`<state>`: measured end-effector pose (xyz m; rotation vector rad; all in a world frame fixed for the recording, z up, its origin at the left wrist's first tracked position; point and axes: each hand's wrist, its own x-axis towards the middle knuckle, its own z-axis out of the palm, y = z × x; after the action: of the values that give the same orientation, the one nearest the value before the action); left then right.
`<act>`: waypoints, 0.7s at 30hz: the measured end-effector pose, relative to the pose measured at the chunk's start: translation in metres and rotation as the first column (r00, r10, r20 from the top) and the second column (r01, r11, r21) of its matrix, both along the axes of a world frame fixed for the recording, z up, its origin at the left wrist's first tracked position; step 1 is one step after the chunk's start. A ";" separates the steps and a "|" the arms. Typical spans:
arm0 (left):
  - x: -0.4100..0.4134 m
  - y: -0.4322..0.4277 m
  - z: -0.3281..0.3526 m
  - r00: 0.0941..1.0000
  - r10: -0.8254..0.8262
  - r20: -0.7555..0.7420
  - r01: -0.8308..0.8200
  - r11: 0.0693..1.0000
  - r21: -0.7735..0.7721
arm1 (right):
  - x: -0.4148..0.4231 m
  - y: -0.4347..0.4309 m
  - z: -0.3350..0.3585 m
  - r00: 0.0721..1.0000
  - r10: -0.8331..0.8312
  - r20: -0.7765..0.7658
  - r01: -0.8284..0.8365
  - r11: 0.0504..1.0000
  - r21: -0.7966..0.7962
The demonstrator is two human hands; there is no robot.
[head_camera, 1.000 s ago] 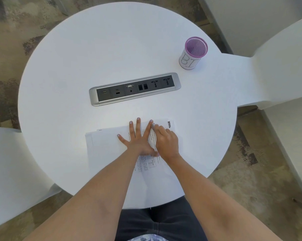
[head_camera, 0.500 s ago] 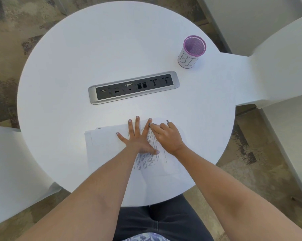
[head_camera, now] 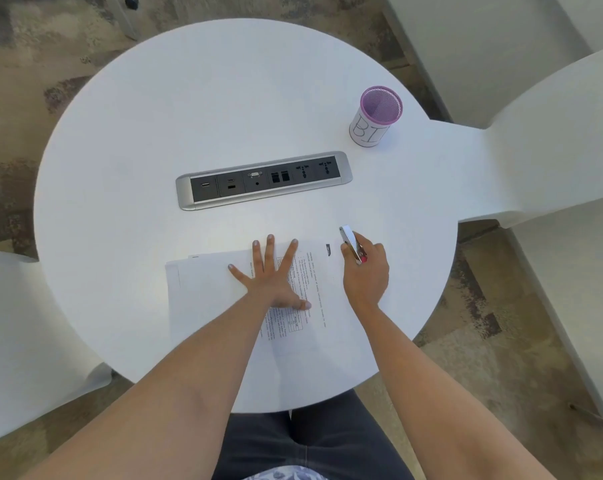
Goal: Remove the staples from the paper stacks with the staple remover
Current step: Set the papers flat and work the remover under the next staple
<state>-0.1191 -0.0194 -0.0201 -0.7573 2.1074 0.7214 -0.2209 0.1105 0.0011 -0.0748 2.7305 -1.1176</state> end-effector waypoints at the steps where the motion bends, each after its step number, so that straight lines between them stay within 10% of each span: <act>1: 0.000 0.000 0.000 1.000 -0.006 -0.007 0.006 1.000 -0.008 | 0.001 0.004 0.000 0.999 -0.018 0.041 0.019 0.999 -0.026; 21: 0.028 -0.032 -0.005 0.794 -0.603 -0.076 0.575 0.786 -0.227 | 0.043 0.068 -0.012 0.939 0.266 0.220 -0.281 0.959 0.041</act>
<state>-0.0915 -0.0518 -0.0248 -0.0987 2.3875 0.2273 -0.1777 0.1785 -0.0106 -0.2984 2.4734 -0.8933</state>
